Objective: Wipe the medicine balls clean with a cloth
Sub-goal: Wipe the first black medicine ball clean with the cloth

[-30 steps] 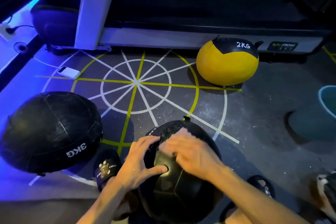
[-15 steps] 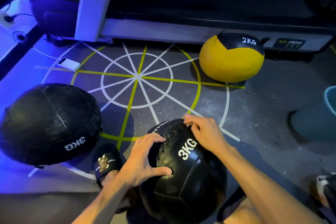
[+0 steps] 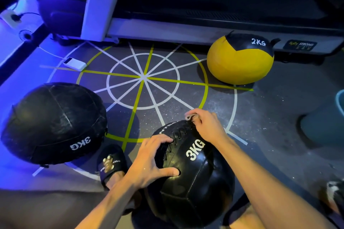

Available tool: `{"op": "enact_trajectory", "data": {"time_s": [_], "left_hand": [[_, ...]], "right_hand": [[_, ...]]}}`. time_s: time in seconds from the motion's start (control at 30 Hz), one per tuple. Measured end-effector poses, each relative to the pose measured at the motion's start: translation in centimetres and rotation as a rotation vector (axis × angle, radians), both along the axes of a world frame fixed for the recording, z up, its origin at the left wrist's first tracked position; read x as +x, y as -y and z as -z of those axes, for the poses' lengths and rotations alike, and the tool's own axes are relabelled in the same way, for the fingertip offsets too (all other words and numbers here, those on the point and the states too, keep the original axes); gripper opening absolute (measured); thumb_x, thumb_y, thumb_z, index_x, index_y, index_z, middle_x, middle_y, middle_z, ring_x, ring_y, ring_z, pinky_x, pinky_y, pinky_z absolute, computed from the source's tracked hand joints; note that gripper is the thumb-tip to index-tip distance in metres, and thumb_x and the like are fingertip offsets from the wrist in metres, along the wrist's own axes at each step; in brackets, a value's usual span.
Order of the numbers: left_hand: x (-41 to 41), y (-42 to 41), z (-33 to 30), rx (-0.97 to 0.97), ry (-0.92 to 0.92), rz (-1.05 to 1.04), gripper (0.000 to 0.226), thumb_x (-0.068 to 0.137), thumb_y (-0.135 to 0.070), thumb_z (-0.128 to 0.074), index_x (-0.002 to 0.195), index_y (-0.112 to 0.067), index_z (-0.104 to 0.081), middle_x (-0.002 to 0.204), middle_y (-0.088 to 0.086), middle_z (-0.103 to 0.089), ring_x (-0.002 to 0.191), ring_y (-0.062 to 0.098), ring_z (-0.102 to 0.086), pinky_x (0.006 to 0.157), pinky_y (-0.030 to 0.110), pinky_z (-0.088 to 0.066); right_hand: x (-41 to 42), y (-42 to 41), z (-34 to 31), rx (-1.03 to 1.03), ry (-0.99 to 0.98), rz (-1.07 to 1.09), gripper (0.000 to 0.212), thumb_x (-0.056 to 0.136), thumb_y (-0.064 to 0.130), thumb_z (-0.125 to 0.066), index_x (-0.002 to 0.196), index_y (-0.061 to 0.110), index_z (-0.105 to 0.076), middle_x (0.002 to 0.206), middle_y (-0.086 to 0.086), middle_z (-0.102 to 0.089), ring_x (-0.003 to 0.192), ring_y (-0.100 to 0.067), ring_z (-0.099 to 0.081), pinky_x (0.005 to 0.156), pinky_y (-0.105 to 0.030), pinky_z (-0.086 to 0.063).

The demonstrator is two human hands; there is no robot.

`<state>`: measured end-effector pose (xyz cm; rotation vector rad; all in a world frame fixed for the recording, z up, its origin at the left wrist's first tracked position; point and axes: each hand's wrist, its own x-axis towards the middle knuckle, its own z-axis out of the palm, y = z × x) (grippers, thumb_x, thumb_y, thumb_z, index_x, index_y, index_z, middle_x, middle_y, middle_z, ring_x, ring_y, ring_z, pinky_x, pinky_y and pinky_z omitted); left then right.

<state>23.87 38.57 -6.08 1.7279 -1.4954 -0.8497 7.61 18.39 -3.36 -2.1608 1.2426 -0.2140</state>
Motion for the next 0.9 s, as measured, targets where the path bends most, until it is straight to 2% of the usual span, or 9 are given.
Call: {"op": "enact_trajectory", "data": {"time_s": [0.07, 0.17, 0.27, 0.37, 0.43, 0.53, 0.7, 0.8, 0.9], "left_hand": [[0.2, 0.2, -0.2, 0.008, -0.012, -0.011, 0.087, 0.064, -0.076, -0.080, 0.138, -0.042, -0.049, 0.142, -0.033, -0.040, 0.134, 0.001, -0.036, 0.110, 0.019, -0.029], [0.6, 0.3, -0.1, 0.028, -0.046, -0.033, 0.088, 0.065, -0.072, -0.082, 0.140, -0.043, -0.047, 0.137, -0.034, -0.043, 0.128, -0.001, -0.041, 0.105, 0.012, -0.032], [0.5, -0.2, 0.1, 0.050, -0.128, -0.077, 0.092, 0.065, -0.067, -0.086, 0.143, -0.044, -0.044, 0.139, -0.026, -0.045, 0.130, -0.004, -0.043, 0.104, 0.006, -0.031], [0.1, -0.1, 0.3, 0.039, -0.147, -0.092, 0.097, 0.062, -0.072, -0.084, 0.145, -0.043, -0.043, 0.141, -0.021, -0.047, 0.132, -0.002, -0.043, 0.109, 0.014, -0.034], [0.1, 0.0, 0.2, 0.054, -0.167, -0.108, 0.108, 0.058, -0.074, -0.085, 0.150, -0.043, -0.038, 0.143, -0.022, -0.049, 0.131, -0.002, -0.046, 0.109, 0.018, -0.037], [0.3, -0.1, 0.1, 0.073, -0.197, -0.129, 0.115, 0.055, -0.074, -0.087, 0.151, -0.050, -0.027, 0.145, -0.020, -0.049, 0.131, 0.000, -0.048, 0.108, 0.019, -0.038], [-0.5, 0.3, 0.2, 0.058, -0.245, -0.111, 0.108, 0.063, -0.060, -0.090, 0.152, -0.038, -0.034, 0.147, -0.023, -0.051, 0.136, 0.005, -0.047, 0.112, 0.022, -0.036], [-0.3, 0.4, 0.2, 0.045, -0.247, -0.118, 0.110, 0.061, -0.063, -0.090, 0.152, -0.044, -0.031, 0.146, -0.023, -0.051, 0.135, 0.003, -0.047, 0.110, 0.018, -0.036], [-0.2, 0.3, 0.3, 0.046, -0.259, -0.132, 0.113, 0.059, -0.067, -0.090, 0.152, -0.044, -0.030, 0.146, -0.020, -0.050, 0.133, 0.003, -0.049, 0.109, 0.019, -0.038]], "right_hand": [[1.0, -0.9, -0.4, 0.036, 0.019, -0.092, 0.036, 0.103, 0.014, -0.053, 0.131, 0.034, -0.064, 0.118, 0.003, -0.072, 0.085, -0.006, -0.062, 0.071, -0.016, -0.045], [1.5, -0.7, -0.6, 0.081, -0.012, -0.127, 0.044, 0.102, 0.016, -0.058, 0.145, 0.027, -0.054, 0.135, 0.003, -0.066, 0.118, -0.019, -0.063, 0.098, -0.031, -0.046], [1.1, 1.1, 0.0, 0.063, -0.083, 0.013, 0.028, 0.105, 0.017, -0.055, 0.129, 0.022, -0.067, 0.107, -0.002, -0.073, 0.094, -0.017, -0.065, 0.077, -0.028, -0.046], [1.9, -0.1, -1.2, 0.048, -0.021, -0.023, 0.018, 0.104, 0.021, -0.056, 0.102, 0.030, -0.071, 0.074, 0.017, -0.065, 0.066, 0.008, -0.061, 0.059, -0.012, -0.045], [2.8, -2.7, -2.0, 0.057, 0.024, -0.174, 0.017, 0.104, 0.024, -0.057, 0.105, 0.031, -0.073, 0.075, 0.019, -0.065, 0.064, 0.011, -0.058, 0.059, -0.008, -0.043], [2.5, -4.9, -2.4, 0.020, -0.011, -0.385, 0.020, 0.104, 0.030, -0.058, 0.120, 0.030, -0.070, 0.094, 0.007, -0.068, 0.077, -0.004, -0.057, 0.069, -0.022, -0.040], [1.3, 0.1, -1.3, 0.003, 0.004, -0.110, 0.014, 0.103, 0.020, -0.060, 0.105, 0.025, -0.073, 0.075, 0.005, -0.068, 0.061, -0.005, -0.057, 0.062, -0.031, -0.048], [2.2, -2.4, -1.8, 0.027, 0.052, -0.235, 0.013, 0.102, 0.023, -0.062, 0.107, 0.026, -0.074, 0.075, 0.013, -0.067, 0.056, 0.003, -0.055, 0.055, -0.013, -0.040], [2.1, -4.0, -2.5, 0.019, 0.033, -0.415, 0.017, 0.102, 0.025, -0.061, 0.115, 0.029, -0.072, 0.092, 0.012, -0.072, 0.063, 0.001, -0.054, 0.059, -0.010, -0.038]]}}
